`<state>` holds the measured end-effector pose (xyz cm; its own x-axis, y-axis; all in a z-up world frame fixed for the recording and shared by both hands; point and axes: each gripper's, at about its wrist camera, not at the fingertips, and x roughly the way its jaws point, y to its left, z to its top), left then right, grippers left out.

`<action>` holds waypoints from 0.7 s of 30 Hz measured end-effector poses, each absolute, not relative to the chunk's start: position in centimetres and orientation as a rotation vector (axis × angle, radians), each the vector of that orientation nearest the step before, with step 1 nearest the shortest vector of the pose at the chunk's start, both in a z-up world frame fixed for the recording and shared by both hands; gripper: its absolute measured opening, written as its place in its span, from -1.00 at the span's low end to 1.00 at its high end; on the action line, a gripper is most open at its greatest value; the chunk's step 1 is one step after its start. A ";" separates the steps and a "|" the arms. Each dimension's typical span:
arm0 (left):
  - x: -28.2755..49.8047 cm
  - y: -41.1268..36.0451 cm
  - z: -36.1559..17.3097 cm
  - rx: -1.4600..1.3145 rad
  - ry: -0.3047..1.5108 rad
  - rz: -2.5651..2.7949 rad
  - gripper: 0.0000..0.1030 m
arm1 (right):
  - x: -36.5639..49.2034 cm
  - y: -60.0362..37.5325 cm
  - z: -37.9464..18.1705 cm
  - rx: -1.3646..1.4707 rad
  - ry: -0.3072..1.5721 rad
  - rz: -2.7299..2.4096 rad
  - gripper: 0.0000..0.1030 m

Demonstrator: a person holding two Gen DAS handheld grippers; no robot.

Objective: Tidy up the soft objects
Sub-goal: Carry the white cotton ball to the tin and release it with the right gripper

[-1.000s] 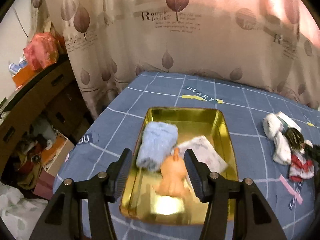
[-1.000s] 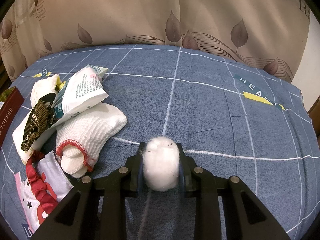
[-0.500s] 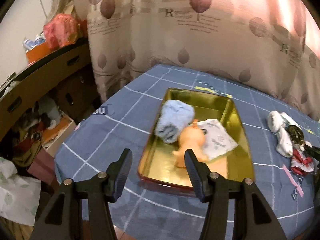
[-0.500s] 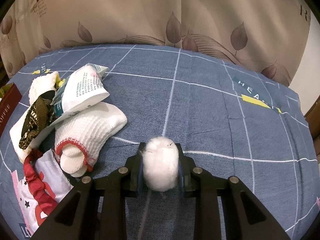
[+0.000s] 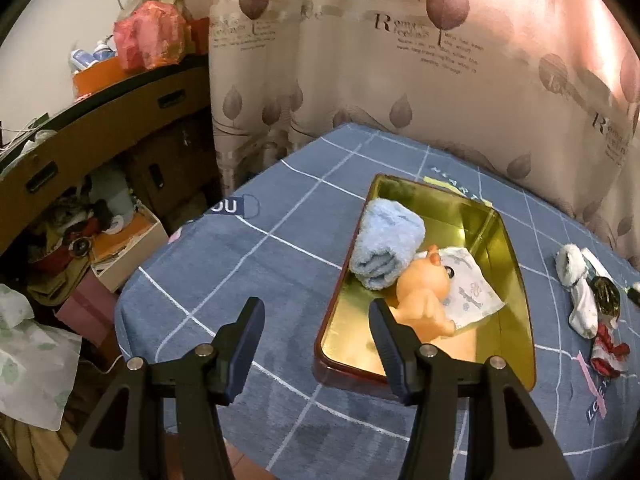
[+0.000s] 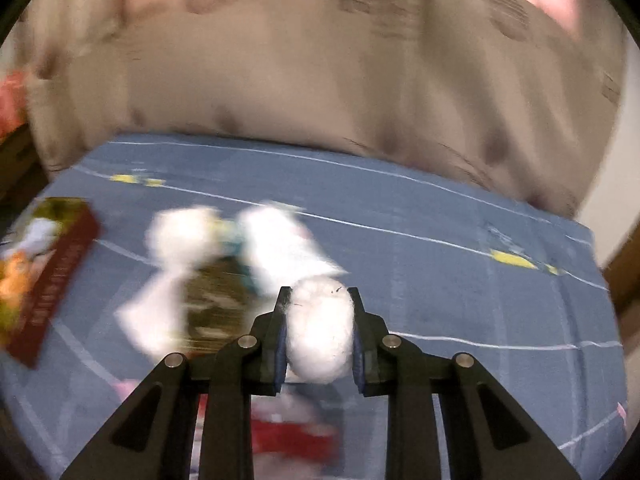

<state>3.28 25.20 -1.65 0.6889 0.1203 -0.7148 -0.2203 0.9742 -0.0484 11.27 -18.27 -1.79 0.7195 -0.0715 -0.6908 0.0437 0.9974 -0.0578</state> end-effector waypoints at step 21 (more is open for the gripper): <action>3.2 27.2 -1.4 -0.216 0.789 0.239 0.08 | 9.3 6.0 -2.4 -0.173 0.777 0.497 -0.55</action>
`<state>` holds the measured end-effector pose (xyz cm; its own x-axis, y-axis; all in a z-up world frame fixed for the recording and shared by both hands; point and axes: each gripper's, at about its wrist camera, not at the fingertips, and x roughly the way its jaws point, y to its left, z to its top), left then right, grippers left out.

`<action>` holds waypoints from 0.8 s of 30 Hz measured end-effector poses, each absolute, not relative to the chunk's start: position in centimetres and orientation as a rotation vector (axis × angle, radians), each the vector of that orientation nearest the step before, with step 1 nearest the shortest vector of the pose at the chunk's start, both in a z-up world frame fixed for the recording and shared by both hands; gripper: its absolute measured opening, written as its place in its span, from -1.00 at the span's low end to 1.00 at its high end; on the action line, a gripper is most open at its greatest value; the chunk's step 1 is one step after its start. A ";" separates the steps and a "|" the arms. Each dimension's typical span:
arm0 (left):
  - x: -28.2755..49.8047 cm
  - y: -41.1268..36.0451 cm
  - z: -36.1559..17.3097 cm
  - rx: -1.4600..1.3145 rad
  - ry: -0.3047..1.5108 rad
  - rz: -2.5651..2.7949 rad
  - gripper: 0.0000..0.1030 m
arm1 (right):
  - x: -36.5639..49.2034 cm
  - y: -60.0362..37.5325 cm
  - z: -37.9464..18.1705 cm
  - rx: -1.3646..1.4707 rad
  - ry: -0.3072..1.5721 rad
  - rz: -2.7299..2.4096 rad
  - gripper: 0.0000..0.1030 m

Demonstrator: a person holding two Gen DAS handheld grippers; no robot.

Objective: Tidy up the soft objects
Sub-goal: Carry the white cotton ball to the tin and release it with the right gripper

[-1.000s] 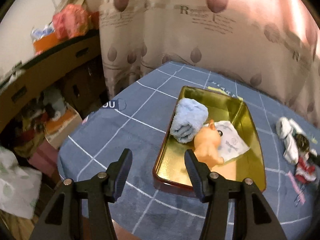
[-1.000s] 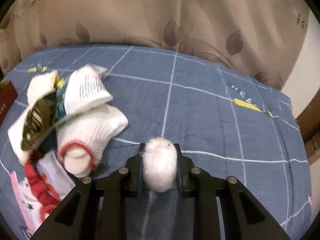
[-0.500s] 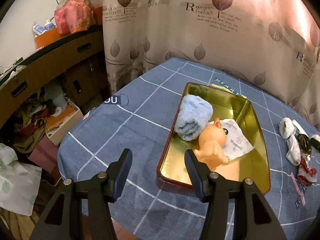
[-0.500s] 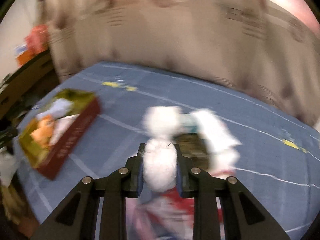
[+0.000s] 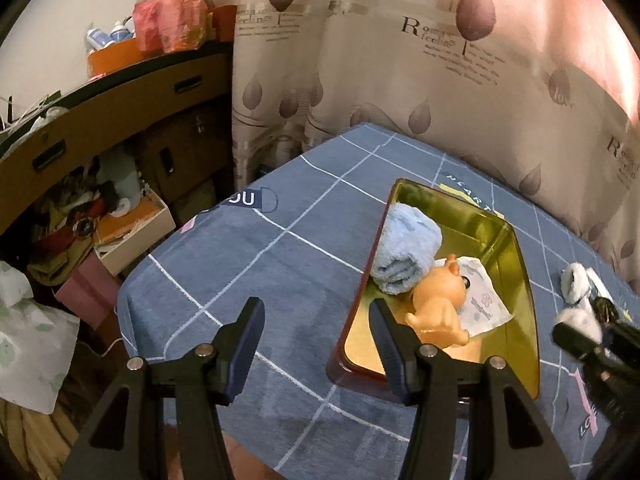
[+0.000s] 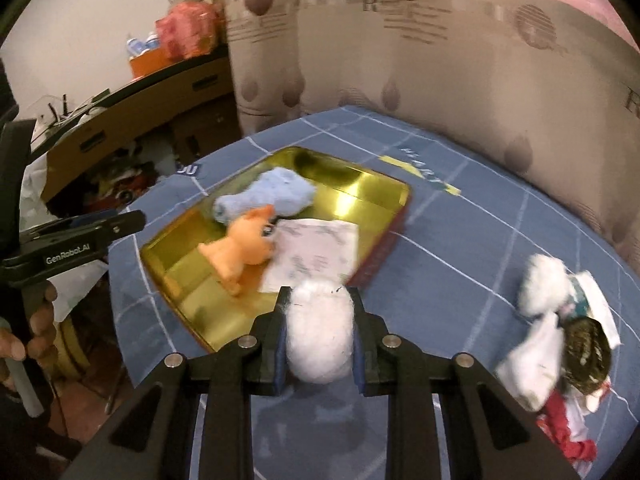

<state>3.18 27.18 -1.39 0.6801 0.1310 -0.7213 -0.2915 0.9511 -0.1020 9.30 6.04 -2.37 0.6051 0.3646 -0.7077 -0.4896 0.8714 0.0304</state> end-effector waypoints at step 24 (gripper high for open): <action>3.1 27.0 -1.6 -0.222 0.802 0.224 0.08 | 8.8 9.1 -2.0 -0.179 0.740 0.524 0.24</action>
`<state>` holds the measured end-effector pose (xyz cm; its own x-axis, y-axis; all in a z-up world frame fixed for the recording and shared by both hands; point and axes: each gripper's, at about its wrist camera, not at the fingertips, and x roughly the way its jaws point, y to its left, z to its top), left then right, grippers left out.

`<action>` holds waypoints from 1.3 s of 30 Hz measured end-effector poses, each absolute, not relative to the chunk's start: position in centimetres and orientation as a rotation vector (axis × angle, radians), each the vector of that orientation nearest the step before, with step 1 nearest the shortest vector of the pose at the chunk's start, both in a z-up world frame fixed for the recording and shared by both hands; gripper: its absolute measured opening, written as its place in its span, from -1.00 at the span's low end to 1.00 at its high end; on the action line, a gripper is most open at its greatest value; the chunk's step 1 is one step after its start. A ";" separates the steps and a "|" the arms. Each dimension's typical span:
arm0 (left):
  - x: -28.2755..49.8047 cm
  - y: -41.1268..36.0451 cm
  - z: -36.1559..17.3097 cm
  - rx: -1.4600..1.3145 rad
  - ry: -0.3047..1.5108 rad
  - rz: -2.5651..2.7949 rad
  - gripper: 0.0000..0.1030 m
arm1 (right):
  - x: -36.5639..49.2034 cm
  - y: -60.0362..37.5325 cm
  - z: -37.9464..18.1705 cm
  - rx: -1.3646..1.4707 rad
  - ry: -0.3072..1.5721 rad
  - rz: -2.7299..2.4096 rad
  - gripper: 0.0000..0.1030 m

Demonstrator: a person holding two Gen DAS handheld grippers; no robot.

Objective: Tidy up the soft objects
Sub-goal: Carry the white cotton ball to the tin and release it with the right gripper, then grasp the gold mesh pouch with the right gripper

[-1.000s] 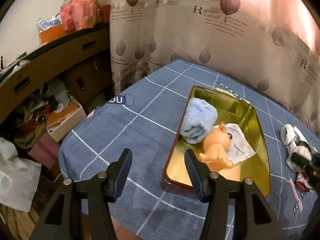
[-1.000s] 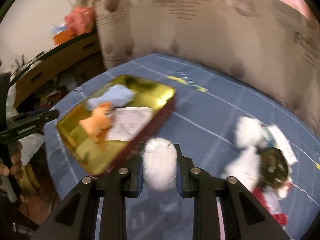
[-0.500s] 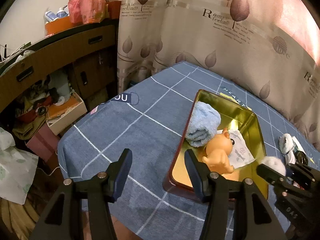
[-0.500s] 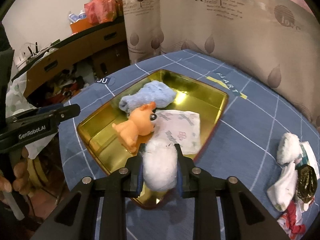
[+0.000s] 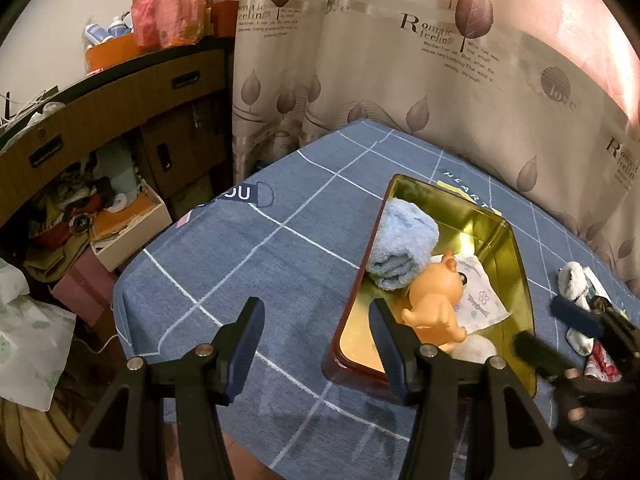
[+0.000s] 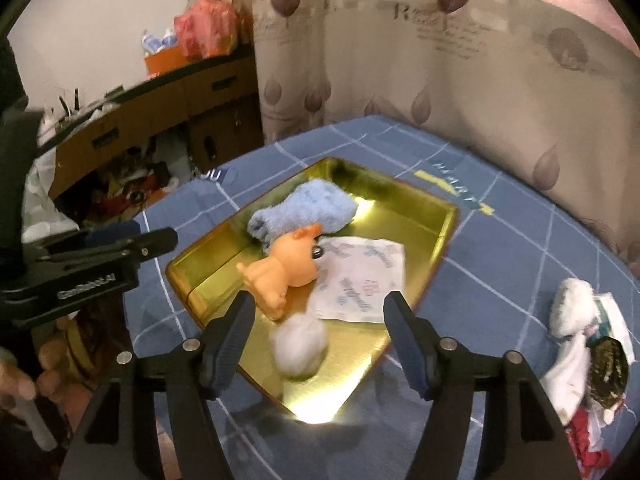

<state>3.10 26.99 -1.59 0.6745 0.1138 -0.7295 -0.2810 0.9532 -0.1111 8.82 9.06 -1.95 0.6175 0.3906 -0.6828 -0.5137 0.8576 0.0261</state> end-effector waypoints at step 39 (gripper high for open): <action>3.8 23.4 -3.5 -0.095 0.846 0.190 0.08 | 14.8 -14.8 -7.0 -0.083 0.832 -0.019 -0.11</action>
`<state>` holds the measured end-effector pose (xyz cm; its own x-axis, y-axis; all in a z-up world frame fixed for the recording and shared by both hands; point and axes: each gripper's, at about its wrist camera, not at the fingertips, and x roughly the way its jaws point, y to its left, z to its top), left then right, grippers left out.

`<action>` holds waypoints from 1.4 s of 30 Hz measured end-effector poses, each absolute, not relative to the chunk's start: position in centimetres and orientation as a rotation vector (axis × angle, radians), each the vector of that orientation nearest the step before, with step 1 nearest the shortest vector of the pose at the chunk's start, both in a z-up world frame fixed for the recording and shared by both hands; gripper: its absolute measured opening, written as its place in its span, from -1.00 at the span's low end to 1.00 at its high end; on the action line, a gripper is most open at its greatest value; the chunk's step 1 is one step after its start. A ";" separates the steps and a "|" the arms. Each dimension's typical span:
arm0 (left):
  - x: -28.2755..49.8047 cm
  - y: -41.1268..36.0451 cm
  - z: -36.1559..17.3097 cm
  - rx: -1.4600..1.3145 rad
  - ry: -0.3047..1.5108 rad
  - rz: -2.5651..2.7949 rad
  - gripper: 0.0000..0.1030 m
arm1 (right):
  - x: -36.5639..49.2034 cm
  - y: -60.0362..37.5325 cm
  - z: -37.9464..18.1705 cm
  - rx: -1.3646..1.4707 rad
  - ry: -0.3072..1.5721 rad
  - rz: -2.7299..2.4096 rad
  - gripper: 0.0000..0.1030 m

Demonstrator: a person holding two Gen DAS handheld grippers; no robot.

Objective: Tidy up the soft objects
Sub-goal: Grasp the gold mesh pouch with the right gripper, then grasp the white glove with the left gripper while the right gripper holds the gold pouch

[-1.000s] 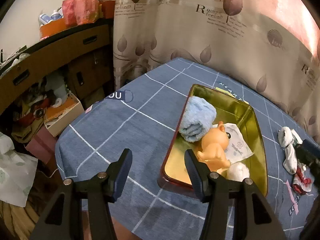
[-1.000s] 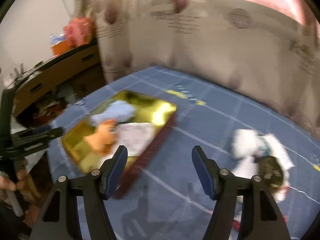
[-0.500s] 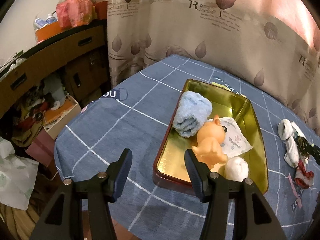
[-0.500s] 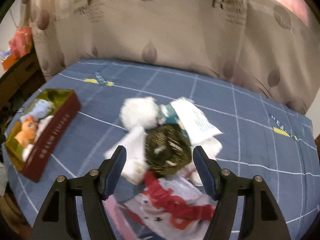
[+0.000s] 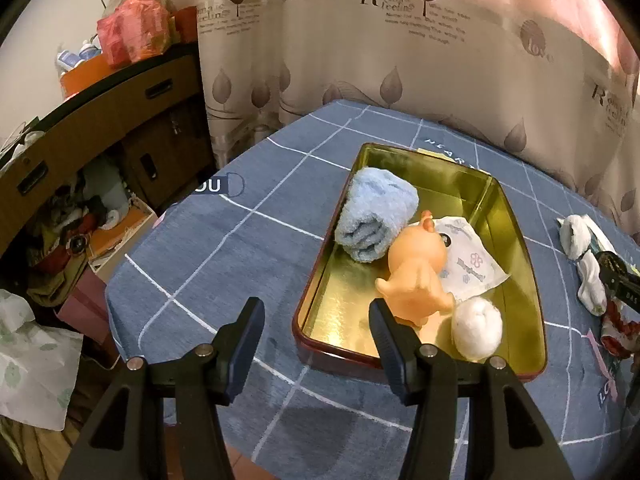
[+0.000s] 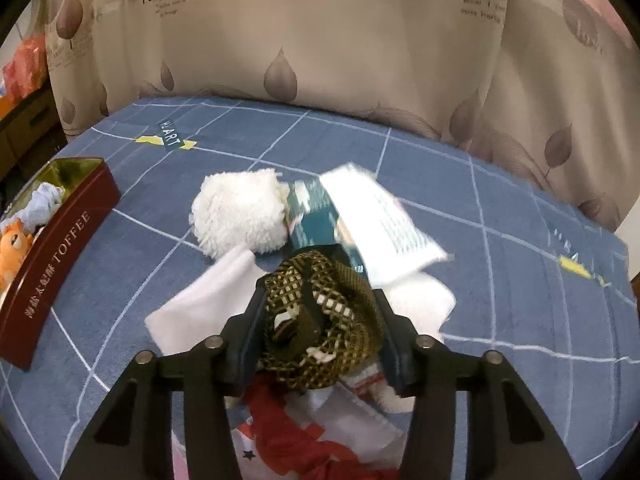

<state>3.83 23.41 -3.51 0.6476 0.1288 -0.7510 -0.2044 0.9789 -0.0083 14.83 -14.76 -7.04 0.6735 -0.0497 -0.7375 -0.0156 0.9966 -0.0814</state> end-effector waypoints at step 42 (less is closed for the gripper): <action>9.7 -5.0 -2.6 0.175 0.903 -0.487 0.18 | 10.6 -27.7 -9.1 0.076 0.867 -0.204 -0.12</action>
